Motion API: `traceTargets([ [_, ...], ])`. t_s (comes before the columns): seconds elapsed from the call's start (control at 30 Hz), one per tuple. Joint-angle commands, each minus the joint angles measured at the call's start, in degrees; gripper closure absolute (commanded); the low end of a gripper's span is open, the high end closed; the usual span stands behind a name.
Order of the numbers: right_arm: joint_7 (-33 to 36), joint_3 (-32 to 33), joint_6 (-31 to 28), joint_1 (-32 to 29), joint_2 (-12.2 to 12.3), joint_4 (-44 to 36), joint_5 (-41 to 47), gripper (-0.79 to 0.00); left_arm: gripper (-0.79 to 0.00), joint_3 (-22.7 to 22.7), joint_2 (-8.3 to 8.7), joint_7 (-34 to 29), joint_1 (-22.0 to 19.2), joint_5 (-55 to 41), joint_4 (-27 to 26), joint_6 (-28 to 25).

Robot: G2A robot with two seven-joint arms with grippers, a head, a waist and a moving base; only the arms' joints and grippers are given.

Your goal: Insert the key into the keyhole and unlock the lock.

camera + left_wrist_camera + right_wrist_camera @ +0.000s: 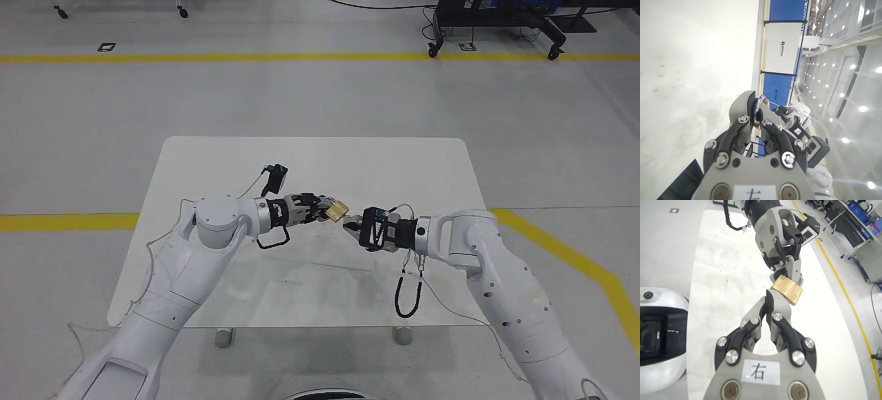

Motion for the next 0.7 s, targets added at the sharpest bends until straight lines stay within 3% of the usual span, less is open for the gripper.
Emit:
traceTargets([
  [0.0, -0.8, 0.9, 1.81, -1.29, 0.28, -1.6, -2.84, -0.206, 0.0, -0.78, -0.17, 2.43, 0.07, -2.37, 0.51, 2.05],
  [0.13, -4.9, 1.34, 6.95, -5.09, 0.76, -6.62, -11.58, -0.243, 0.0, -0.73, -0.57, 5.06, -0.11, -4.77, 0.14, 4.76],
  [0.3, -8.59, 0.29, 15.32, -8.56, 1.1, -9.41, -23.03, -0.219, 0.0, 0.82, -0.75, 4.82, -0.88, -3.15, -0.38, 6.14],
  [0.5, -6.08, -1.6, 18.32, -8.24, 0.99, -9.2, -27.37, -0.175, 0.0, 1.42, -0.79, 4.57, -1.14, -2.19, -0.9, 6.13],
  [0.67, -4.4, -2.79, 20.92, -7.67, 0.84, -10.25, -30.25, -0.203, 0.0, 1.33, -0.68, 4.67, -1.02, -1.48, -1.48, 6.5],
])
